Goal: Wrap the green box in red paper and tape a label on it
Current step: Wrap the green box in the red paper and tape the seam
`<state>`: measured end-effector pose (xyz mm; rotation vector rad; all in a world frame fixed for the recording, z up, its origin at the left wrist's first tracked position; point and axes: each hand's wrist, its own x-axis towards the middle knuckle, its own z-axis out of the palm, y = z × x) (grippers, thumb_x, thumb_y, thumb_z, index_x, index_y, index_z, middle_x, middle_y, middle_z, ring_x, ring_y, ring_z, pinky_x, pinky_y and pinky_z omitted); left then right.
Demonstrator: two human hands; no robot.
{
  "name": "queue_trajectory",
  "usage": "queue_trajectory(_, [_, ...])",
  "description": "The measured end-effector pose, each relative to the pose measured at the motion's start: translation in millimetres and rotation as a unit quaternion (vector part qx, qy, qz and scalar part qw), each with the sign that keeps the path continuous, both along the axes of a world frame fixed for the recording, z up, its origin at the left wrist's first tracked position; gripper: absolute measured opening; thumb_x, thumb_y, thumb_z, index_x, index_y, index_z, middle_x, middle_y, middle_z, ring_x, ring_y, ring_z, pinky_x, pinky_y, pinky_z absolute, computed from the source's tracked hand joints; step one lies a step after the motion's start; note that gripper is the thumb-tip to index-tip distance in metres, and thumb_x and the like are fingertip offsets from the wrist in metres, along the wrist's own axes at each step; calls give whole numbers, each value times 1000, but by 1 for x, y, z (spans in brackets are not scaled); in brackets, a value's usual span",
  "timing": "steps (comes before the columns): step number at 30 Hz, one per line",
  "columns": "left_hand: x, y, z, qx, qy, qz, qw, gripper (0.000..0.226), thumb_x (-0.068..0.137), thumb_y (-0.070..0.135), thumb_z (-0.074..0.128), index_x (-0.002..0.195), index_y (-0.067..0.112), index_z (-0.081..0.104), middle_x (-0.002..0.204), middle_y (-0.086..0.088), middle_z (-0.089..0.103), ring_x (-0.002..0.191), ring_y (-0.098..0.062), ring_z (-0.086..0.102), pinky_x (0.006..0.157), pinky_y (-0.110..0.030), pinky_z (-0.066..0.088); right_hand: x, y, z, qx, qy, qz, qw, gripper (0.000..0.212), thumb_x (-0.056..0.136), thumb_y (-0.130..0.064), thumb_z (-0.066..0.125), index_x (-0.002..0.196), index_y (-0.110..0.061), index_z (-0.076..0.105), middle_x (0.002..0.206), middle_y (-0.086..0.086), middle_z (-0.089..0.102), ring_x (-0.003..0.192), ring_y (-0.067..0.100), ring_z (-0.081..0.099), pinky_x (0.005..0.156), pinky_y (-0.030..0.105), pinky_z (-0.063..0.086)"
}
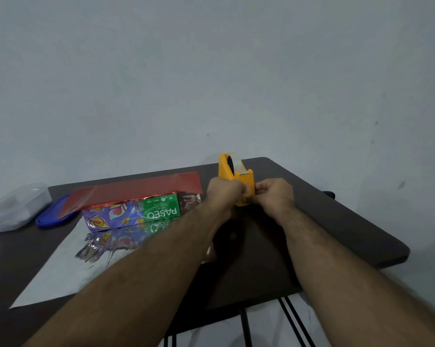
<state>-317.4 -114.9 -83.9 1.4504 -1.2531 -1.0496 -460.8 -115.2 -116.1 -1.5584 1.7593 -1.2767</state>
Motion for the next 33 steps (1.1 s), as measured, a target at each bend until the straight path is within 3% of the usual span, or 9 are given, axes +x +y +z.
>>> queue_trajectory(4, [21, -4, 26, -13, 1, -72, 997, 16, 88, 17, 77, 92, 10, 64, 82, -3, 55, 59, -16, 44, 50, -27, 34, -2, 2, 1, 15, -12, 6, 1000, 51, 69, -19, 99, 116, -18, 80, 102, -4, 80, 93, 9, 74, 93, 36, 61])
queue_trajectory(7, [52, 5, 53, -45, 2, -161, 986, 8, 90, 17, 71, 88, 10, 69, 87, -8, 63, 68, -17, 54, 57, -30, 45, -2, 4, 1, 5, -7, -3, 1000, 54, 72, -15, 95, 122, -18, 77, 107, -2, 79, 96, 10, 72, 88, 30, 60])
queue_trajectory(10, [96, 18, 78, -97, 2, -205, 974, 15, 100, 9, 65, 84, 7, 65, 86, -14, 68, 65, -14, 61, 56, -24, 49, 8, 10, 3, -34, 65, -64, 995, 54, 80, -23, 82, 132, -20, 72, 124, -3, 74, 116, 17, 68, 96, 37, 59])
queue_trajectory(15, [175, 42, 102, -112, -93, -206, 968, 11, 104, 12, 64, 95, 7, 68, 83, -13, 74, 66, -17, 63, 64, -29, 52, 48, 19, 22, -312, 210, -116, 920, 29, 89, -30, 67, 112, -15, 79, 110, 3, 76, 102, 31, 66, 88, 40, 52])
queue_trajectory(18, [215, 54, 109, -97, -155, -188, 965, 10, 101, 15, 68, 98, 6, 73, 85, -10, 73, 71, -15, 64, 72, -34, 51, 101, 28, 50, -370, 171, -91, 909, 16, 90, -29, 74, 101, -21, 82, 102, -2, 73, 96, 22, 61, 78, 31, 46])
queue_trajectory(21, [245, 64, 111, -77, -161, -153, 972, 14, 98, 12, 72, 101, -2, 73, 90, -14, 70, 80, -21, 63, 80, -40, 51, 159, 40, 83, -228, -32, 85, 969, 13, 90, -32, 78, 87, -22, 85, 88, -11, 76, 92, 5, 68, 81, 29, 55])
queue_trajectory(23, [261, 72, 112, -74, -166, -135, 974, 19, 97, 11, 72, 103, -7, 73, 92, -16, 71, 85, -24, 64, 82, -42, 52, 190, 47, 100, -104, -140, 174, 969, 19, 81, -39, 83, 79, -20, 85, 85, -9, 79, 92, 9, 72, 82, 34, 56])
queue_trajectory(27, [287, 82, 113, -72, -207, -117, 969, 13, 94, 15, 75, 95, 2, 79, 92, -11, 77, 86, -21, 67, 81, -40, 55, 225, 63, 114, -16, -132, 258, 957, 20, 79, -25, 85, 88, -7, 84, 83, -6, 77, 78, 6, 63, 67, 29, 43])
queue_trajectory(33, [313, 88, 111, -53, -263, -110, 957, 12, 94, 21, 76, 90, 11, 80, 86, -1, 75, 88, -18, 66, 74, -35, 54, 261, 59, 113, 25, -90, 285, 954, 27, 73, -16, 86, 93, 2, 80, 122, 15, 72, 97, 17, 61, 80, 37, 46])
